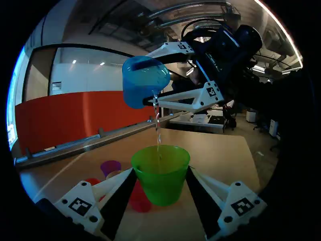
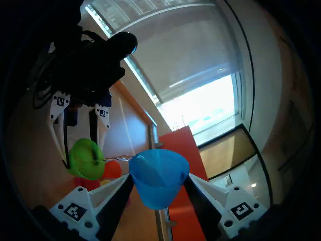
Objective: Pour water
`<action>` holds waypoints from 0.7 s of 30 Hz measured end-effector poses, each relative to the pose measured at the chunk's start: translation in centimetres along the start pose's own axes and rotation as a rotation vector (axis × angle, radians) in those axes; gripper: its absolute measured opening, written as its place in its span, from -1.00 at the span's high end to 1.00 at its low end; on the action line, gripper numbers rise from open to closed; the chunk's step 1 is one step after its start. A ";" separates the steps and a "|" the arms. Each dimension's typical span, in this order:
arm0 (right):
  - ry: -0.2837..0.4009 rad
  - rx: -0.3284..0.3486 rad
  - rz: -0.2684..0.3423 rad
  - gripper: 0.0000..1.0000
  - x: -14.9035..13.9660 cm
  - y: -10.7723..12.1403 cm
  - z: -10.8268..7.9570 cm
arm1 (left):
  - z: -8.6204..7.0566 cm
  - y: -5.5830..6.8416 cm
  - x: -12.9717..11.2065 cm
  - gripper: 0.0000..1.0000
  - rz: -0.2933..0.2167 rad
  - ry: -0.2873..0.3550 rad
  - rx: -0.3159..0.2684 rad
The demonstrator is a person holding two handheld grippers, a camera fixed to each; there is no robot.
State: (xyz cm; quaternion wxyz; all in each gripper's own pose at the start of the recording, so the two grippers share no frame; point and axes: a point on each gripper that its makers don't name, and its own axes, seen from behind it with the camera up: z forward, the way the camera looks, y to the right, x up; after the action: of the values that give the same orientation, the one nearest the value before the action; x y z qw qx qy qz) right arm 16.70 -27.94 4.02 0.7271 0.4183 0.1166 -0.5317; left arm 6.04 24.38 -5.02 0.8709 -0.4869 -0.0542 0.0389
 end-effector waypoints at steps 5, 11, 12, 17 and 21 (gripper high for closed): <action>0.002 -0.003 -0.009 -0.76 0.0 0.1 0.0 | 0.0 0.0 0.0 -0.67 0.000 0.000 0.000; 0.000 -0.003 -0.023 -0.76 0.0 0.2 -0.1 | 0.0 0.1 0.1 -0.67 0.002 0.001 -0.001; 0.000 -0.003 -0.026 -0.76 0.0 0.2 -0.1 | 0.0 0.1 0.1 -0.67 0.002 0.001 -0.001; -0.003 -0.003 -0.039 -0.76 -0.1 0.3 0.0 | 0.0 0.2 0.2 -0.67 0.003 0.002 -0.002; -0.005 -0.002 -0.050 -0.76 0.0 0.2 0.0 | -0.1 0.2 0.3 -0.67 0.004 0.003 -0.004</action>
State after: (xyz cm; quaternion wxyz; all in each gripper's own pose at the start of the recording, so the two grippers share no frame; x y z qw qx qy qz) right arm 16.89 -27.91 4.15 0.7144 0.4133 0.1257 -0.5505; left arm 6.33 24.50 -5.23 0.8699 -0.4889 -0.0520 0.0396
